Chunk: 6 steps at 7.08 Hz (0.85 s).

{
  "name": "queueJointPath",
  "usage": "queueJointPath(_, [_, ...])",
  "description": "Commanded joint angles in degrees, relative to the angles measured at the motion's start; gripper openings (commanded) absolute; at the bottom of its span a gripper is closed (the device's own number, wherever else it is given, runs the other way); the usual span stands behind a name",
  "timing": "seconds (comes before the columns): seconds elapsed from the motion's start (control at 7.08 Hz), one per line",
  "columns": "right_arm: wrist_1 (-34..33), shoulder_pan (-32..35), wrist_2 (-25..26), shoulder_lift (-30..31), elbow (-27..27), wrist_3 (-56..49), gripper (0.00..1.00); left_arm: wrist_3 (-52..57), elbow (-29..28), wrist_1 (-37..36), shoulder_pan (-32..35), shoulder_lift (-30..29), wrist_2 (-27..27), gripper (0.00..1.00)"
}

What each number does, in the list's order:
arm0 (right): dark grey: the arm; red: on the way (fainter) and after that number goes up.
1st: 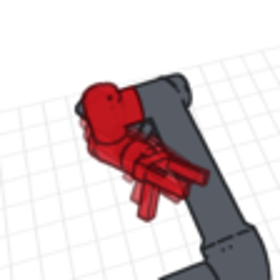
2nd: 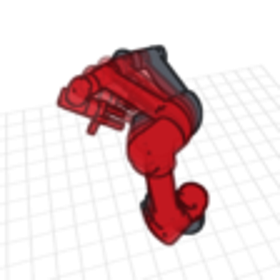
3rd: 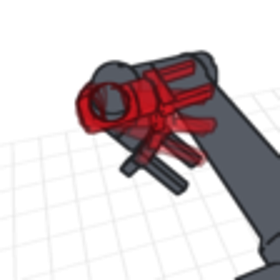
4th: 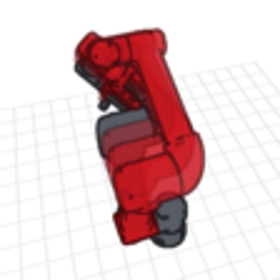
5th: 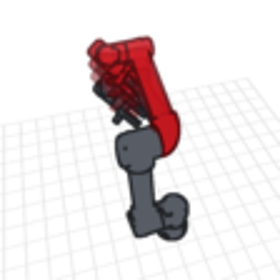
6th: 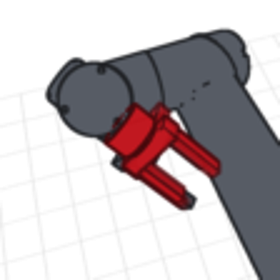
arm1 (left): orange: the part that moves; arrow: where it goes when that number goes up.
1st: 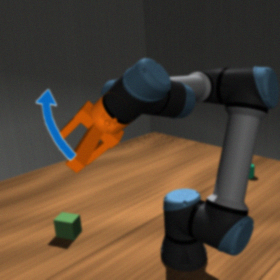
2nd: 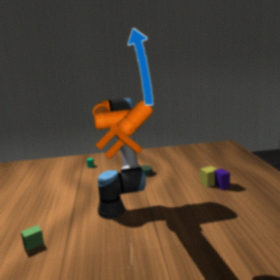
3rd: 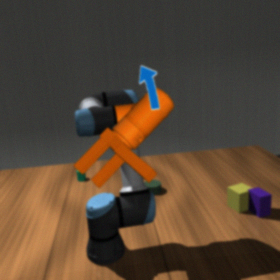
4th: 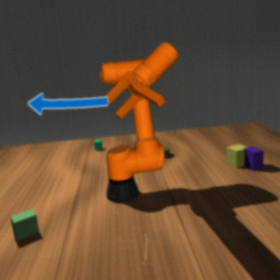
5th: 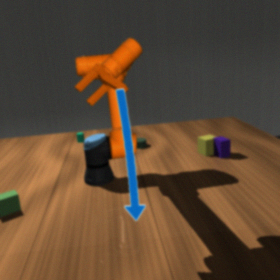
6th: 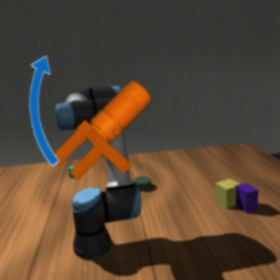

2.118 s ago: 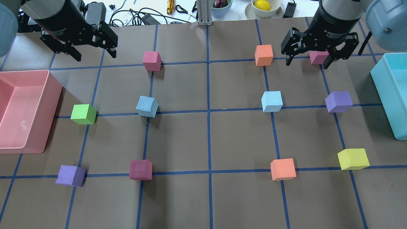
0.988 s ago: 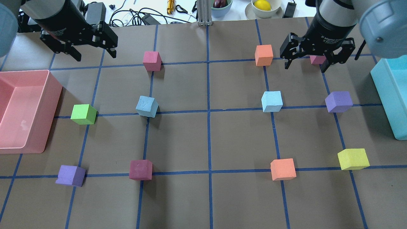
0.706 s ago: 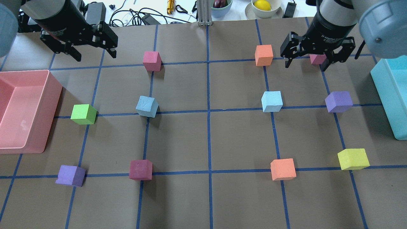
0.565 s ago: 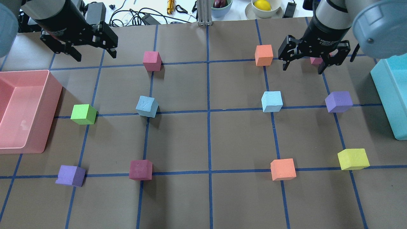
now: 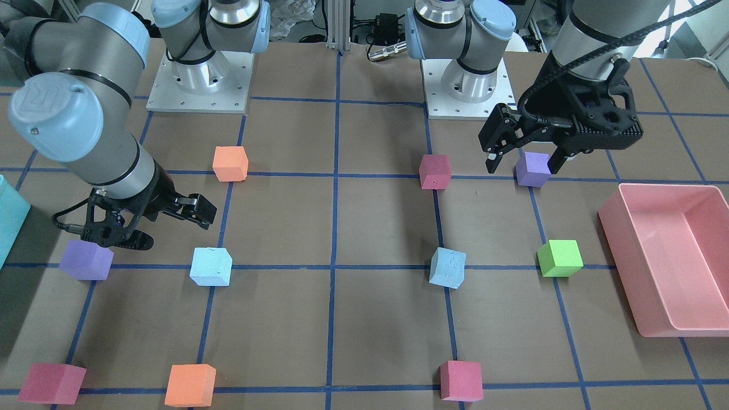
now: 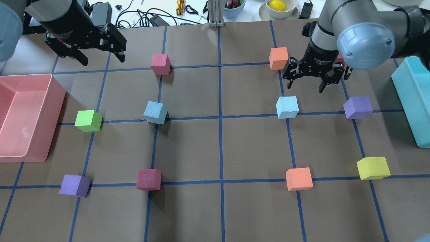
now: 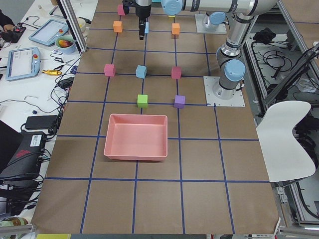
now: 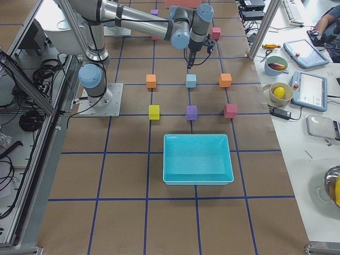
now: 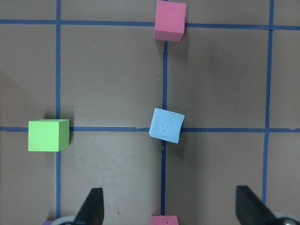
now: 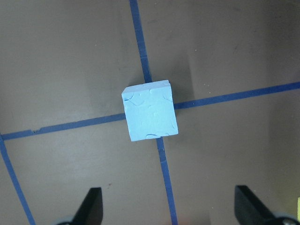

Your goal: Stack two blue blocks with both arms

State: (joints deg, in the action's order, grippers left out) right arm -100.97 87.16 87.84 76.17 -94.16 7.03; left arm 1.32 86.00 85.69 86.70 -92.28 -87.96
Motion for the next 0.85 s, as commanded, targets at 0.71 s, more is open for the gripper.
queueJointPath(0.71, [-10.04,0.03,-0.39,-11.91,-1.81,-4.74,1.00,1.74,18.58,-25.03,0.14,-11.31,0.33,1.00])
